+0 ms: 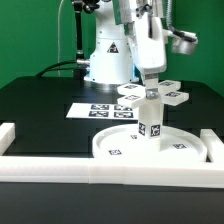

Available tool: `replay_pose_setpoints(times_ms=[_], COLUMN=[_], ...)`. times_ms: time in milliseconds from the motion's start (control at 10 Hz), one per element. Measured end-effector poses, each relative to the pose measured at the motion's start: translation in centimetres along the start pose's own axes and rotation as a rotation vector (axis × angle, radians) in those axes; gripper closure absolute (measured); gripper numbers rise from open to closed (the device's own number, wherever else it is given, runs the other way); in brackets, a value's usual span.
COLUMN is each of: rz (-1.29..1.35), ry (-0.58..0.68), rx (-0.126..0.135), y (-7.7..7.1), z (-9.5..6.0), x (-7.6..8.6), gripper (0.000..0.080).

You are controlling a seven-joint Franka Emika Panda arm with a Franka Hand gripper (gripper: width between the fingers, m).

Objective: Assemble round table

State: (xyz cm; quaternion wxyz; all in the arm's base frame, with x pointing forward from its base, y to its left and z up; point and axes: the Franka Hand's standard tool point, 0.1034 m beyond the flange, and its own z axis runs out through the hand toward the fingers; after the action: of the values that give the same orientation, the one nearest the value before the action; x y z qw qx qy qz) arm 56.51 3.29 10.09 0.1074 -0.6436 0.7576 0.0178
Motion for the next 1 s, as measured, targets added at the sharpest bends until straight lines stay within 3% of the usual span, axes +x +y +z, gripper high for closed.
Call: replay_pose_setpoints(times_ms=[300, 800, 1000], rz=[0.326, 0.453, 0.364], ry=[-0.008, -0.019, -0.041], rx=[0.036, 0.041, 0.014], y=[0.1, 0.1, -0.1], z=[0.1, 0.1, -1.3], x=[-0.2, -0.2, -0.6], gripper=[0.0348, 0.0348, 0.0177])
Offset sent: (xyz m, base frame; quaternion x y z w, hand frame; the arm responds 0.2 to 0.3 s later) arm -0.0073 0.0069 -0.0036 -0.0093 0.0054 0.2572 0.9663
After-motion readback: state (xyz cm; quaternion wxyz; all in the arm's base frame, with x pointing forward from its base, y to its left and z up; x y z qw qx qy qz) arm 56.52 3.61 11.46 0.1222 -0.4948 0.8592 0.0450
